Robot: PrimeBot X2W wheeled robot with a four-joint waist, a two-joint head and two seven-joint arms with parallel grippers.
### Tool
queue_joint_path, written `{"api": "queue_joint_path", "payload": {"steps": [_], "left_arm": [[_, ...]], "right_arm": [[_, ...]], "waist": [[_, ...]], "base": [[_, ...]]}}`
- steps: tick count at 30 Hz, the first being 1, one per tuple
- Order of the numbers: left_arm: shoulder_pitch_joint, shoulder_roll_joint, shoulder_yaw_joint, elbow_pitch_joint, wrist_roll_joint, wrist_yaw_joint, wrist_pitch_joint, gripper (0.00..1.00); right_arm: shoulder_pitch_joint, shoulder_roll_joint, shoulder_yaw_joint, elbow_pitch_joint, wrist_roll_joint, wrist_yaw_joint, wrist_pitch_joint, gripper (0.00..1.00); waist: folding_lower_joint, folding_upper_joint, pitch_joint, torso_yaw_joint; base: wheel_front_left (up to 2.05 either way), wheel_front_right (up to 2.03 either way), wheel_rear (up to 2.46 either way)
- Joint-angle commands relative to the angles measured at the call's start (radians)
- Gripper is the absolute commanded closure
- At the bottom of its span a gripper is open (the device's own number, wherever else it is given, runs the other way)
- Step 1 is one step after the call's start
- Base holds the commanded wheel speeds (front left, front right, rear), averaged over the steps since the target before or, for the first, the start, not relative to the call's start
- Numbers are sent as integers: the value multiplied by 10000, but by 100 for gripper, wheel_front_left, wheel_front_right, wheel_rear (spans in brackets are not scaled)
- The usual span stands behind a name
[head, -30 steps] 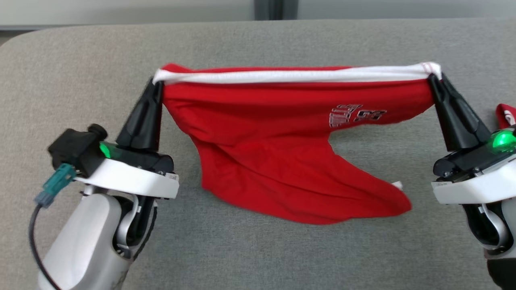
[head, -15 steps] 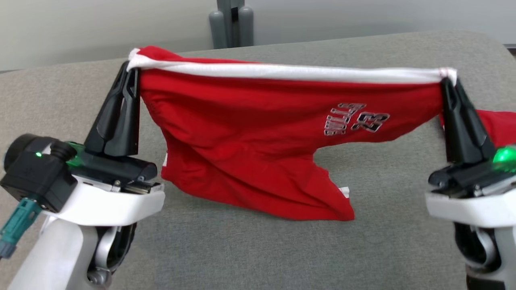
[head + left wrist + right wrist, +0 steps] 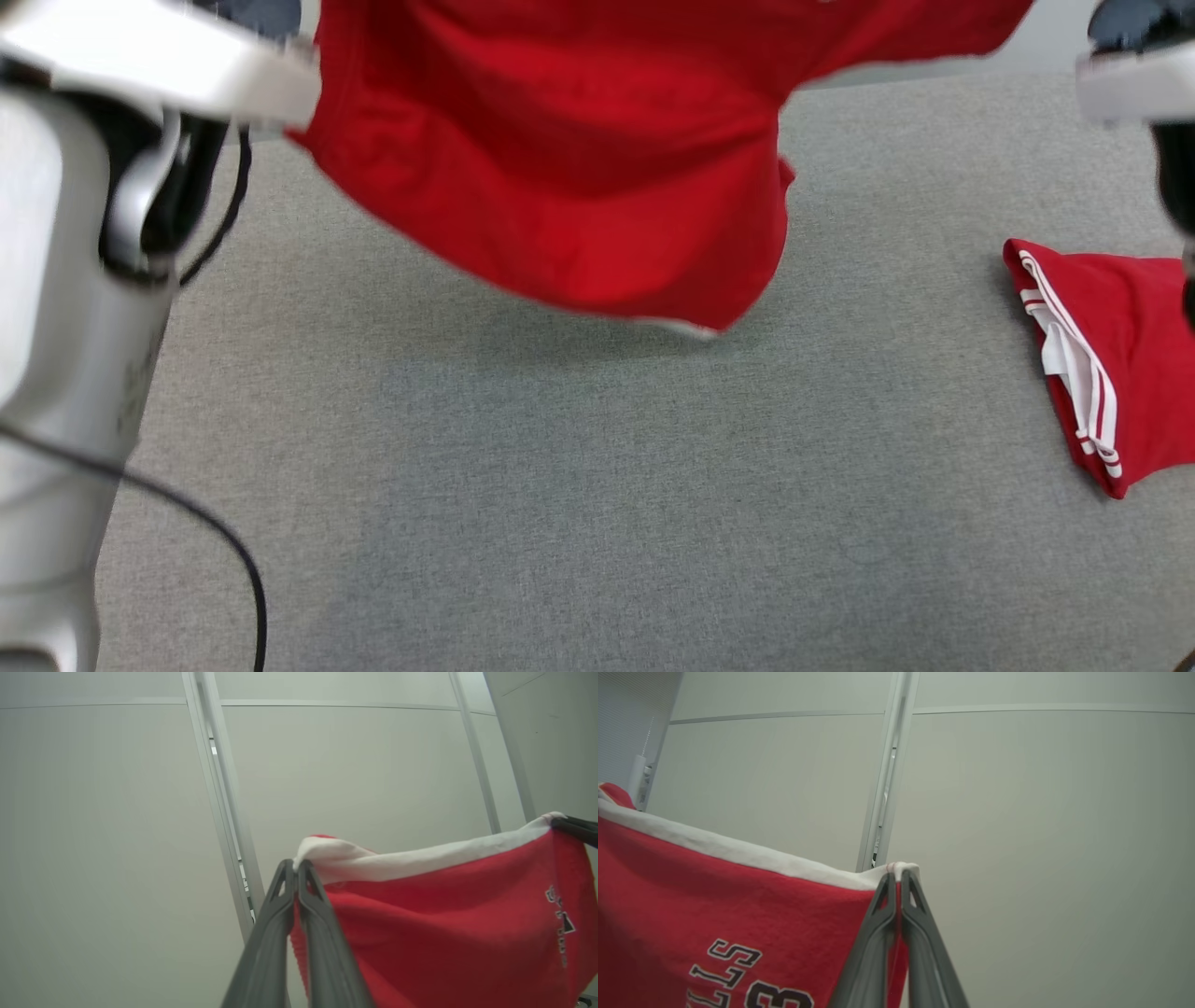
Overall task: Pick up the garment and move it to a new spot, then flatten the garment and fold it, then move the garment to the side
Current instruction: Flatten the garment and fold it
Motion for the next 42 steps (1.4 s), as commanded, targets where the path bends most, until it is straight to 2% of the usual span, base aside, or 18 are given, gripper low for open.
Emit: {"api": "queue_joint_path", "payload": {"steps": [1, 2, 3, 7, 12, 17, 21, 27, 29, 33, 38, 42], "left_arm": [[-588, -145, -76, 643, -76, -193, -39, 100], [-588, -145, -76, 643, -76, -193, -39, 100], [-1533, -463, -230, 1913, -91, -495, -178, 100], [-3143, -1061, -498, 4478, -202, -933, -615, 100], [-4489, -1561, -787, 7207, -235, -1150, -1088, 100], [-5192, -1849, -1131, 8930, -479, -1296, -1499, 100], [-5098, -2059, -1658, 9596, -779, -1287, -1873, 100], [-4183, -2278, -1959, 10078, -1848, -1288, -2115, 100], [-3767, -2317, -1930, 10041, -2290, -1291, -2202, 100], [-2478, -2246, -2065, 9674, -2185, -1290, -2340, 100], [-168, -2007, -1281, 7155, -1457, -667, -2353, 100], [2164, -1877, -1021, 4978, -796, -394, -2357, 100]], "right_arm": [[-536, -106, 127, 681, 2, -2, -71, 100], [-536, -106, 127, 681, 2, -2, -71, 100], [-1598, -138, 422, 1845, 41, 2, -195, 100], [-3338, 115, 710, 4204, 107, 1, -440, 100], [-4941, 918, 801, 6598, 219, 1, -596, 100], [-5861, 1702, 1198, 8217, 258, 1, -637, 100], [-6011, 2073, 1582, 8767, 566, 1, -690, 100], [-4920, 2156, 2444, 8381, 1745, 2, -714, 100], [-4221, 1994, 2758, 7963, 2301, 2, -722, 100], [-2365, 1579, 3072, 6649, 3535, 2, -723, 100], [408, 929, 2768, 4627, 4184, 4, -705, 100], [2595, 806, 2237, 3297, 4270, 4, -706, 100]], "waist": [[0, -1, 62, 43], [0, -1, 62, 43], [0, -1, 147, 94], [0, -1, 202, 124], [0, -1, 503, 39], [0, -1, 1228, -104], [0, -1, 1841, -103], [0, -1, 2303, 9], [0, -1, 2307, 75], [0, -1, 2252, 198], [0, -1, 2132, 336], [0, -1, 1820, 395]], "base": [[0, 0, 0], [0, 0, 0], [0, 0, 0], [0, 0, 0], [0, 0, 0], [0, 0, 0], [0, 0, 0], [0, 0, 0], [0, 0, 0], [0, 0, 0], [0, 0, 0], [0, 0, 0]]}}
